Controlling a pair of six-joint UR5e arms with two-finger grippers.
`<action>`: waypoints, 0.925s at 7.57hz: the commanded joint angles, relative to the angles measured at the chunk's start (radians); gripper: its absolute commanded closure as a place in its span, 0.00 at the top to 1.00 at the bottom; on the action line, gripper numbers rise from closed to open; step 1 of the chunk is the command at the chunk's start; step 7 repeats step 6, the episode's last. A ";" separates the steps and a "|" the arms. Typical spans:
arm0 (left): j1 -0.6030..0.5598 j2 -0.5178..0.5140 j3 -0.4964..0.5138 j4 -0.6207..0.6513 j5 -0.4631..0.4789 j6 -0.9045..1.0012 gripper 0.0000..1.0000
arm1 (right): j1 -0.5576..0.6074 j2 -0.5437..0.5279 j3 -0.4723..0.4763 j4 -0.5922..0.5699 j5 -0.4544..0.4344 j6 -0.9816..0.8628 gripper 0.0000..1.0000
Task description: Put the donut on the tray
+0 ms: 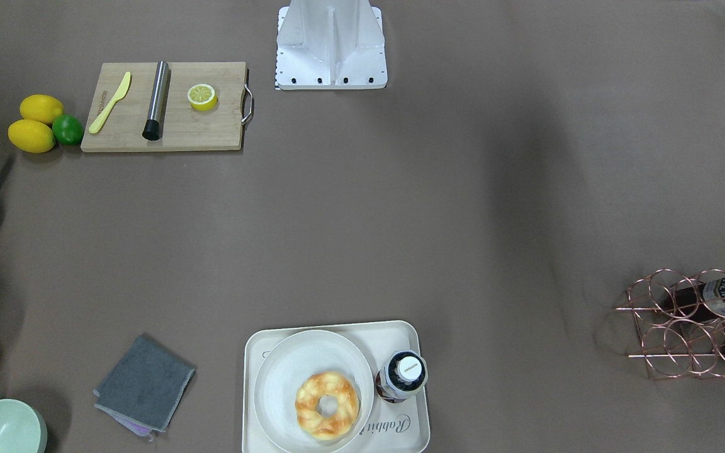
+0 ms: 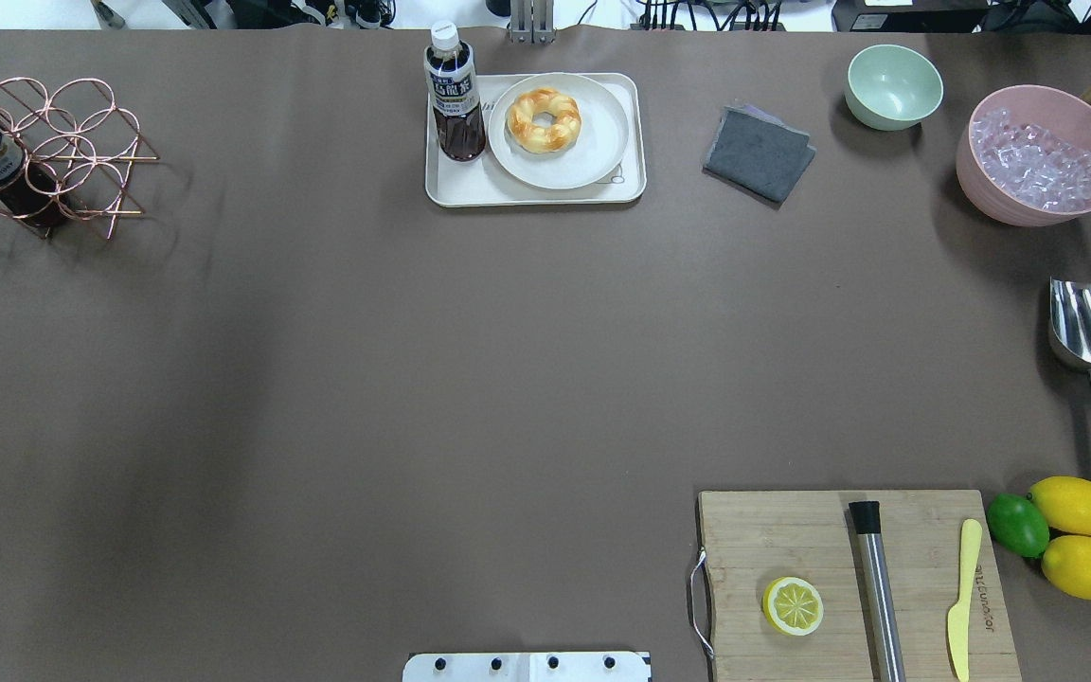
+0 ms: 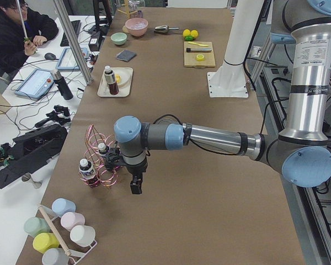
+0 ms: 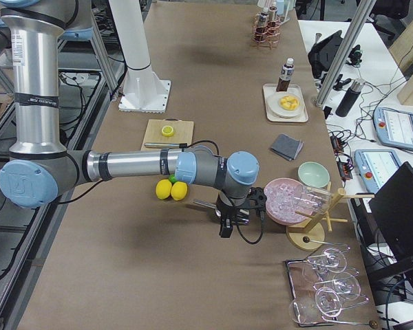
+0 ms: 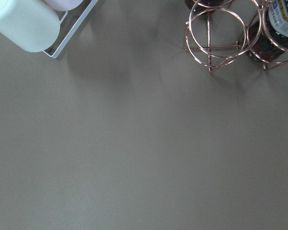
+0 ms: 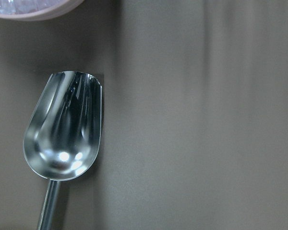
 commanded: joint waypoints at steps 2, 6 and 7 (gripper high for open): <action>0.006 0.002 0.038 -0.001 0.003 0.001 0.98 | 0.002 0.033 -0.022 0.001 0.002 -0.002 1.00; 0.006 0.002 0.032 -0.001 0.001 -0.001 0.98 | 0.002 0.036 -0.036 0.005 0.011 -0.002 1.00; 0.006 0.002 0.032 -0.001 0.001 -0.001 0.98 | 0.002 0.036 -0.036 0.005 0.011 -0.002 1.00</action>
